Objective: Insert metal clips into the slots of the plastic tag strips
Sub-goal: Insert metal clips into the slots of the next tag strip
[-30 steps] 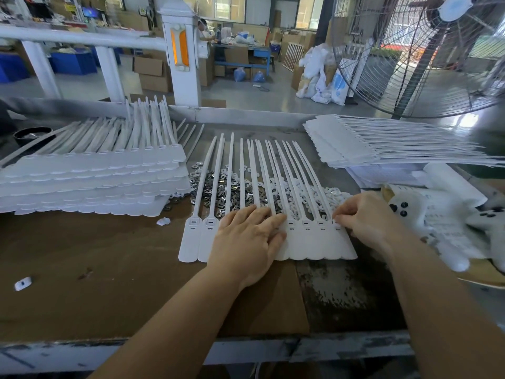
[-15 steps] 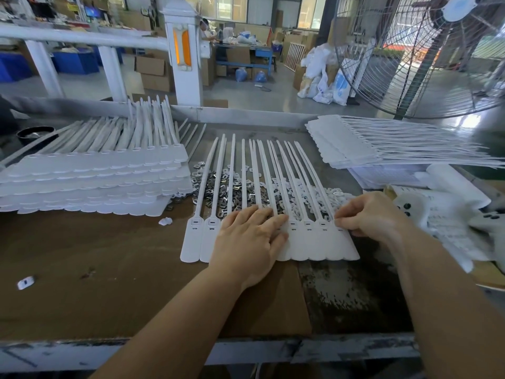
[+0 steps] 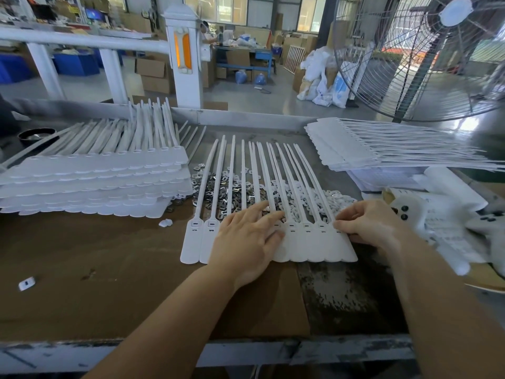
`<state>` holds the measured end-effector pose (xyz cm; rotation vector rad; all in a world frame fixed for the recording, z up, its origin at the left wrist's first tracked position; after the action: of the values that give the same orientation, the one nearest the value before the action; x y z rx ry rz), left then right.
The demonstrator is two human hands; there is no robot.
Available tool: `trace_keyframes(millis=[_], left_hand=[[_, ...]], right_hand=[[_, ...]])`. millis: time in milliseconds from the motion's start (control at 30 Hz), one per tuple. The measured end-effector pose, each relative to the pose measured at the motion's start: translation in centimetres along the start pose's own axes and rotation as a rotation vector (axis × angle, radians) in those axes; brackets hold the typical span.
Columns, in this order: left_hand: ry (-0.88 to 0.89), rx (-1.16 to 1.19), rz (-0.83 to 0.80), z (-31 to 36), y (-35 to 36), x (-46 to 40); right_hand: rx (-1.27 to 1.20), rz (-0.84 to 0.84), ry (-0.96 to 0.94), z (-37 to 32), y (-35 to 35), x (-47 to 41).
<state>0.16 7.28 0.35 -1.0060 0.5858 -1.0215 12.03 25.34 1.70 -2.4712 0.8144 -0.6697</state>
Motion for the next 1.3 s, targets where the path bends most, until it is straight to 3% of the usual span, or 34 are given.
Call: trace_keyframes(millis=[100,233,433,933,1300], left_hand=[[0.019,0.361,0.164,-0.8,-2.4,0.8],[-0.219,0.245,0.394,-3.8,-5.5,2.6],[-0.561,0.187,0.21,-8.0,-4.1,4.2],[-0.569,0.276,0.209,-9.3,-4.1,4.1],[-0.541,0.454,0.262,-9.6,-4.4,4.5]], right_hand=[[-0.016,-0.002,0.028,0.1,0.0,-0.1],[-0.016,0.005,0.053,0.0,0.0,-0.1],[-0.003,0.004,0.044,0.0,0.2,0.0],[-0.102,-0.115,0.072,0.3,1.1,0.1],[-0.609,-0.239,0.023,-0.4,3.1,0.5]])
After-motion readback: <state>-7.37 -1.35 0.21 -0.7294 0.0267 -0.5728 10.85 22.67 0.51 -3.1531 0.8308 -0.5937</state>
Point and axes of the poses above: each hand's wrist, its own x-axis away from the middle knuckle, its own y-axis out of the palm, z = x × y, the point moved 9 cm from there along -x, towards the middle knuckle, and after that the axes turned 15 degrees about -z, right-handed, at the moved point
